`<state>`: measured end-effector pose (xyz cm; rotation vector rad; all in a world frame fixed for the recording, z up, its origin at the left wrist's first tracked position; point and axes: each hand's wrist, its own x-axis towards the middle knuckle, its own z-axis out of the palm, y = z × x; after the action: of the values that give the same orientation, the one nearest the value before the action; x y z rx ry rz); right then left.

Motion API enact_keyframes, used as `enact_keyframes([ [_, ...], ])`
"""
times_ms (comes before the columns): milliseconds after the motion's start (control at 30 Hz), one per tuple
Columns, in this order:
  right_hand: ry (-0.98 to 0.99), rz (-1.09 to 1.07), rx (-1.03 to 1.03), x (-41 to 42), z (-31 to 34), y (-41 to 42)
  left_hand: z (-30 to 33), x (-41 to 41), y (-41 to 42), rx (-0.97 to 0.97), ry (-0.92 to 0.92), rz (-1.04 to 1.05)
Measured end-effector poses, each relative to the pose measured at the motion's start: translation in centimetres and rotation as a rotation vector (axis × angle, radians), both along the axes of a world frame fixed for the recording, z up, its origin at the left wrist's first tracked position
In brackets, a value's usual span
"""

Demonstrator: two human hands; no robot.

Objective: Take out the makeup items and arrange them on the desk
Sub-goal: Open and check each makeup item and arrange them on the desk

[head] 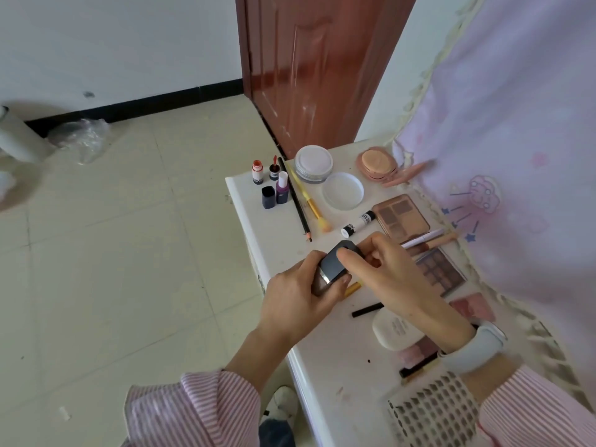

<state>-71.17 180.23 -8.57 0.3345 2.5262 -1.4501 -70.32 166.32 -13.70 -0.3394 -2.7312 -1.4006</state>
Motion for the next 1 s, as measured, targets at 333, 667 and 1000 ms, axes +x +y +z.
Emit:
enact_keyframes([
  [333,0.032,-0.073,0.034,-0.7,-0.5,-0.5,0.4,-0.7,-0.3,-0.087,0.016,0.002],
  [667,-0.028,-0.033,0.054,-0.7,-0.8,-0.7,-0.2,-0.6,-0.7,-0.057,-0.002,-0.083],
  [1000,0.009,-0.471,-0.588,-3.7,0.6,1.7,-1.0,-1.7,-3.2,0.233,-0.375,0.004],
])
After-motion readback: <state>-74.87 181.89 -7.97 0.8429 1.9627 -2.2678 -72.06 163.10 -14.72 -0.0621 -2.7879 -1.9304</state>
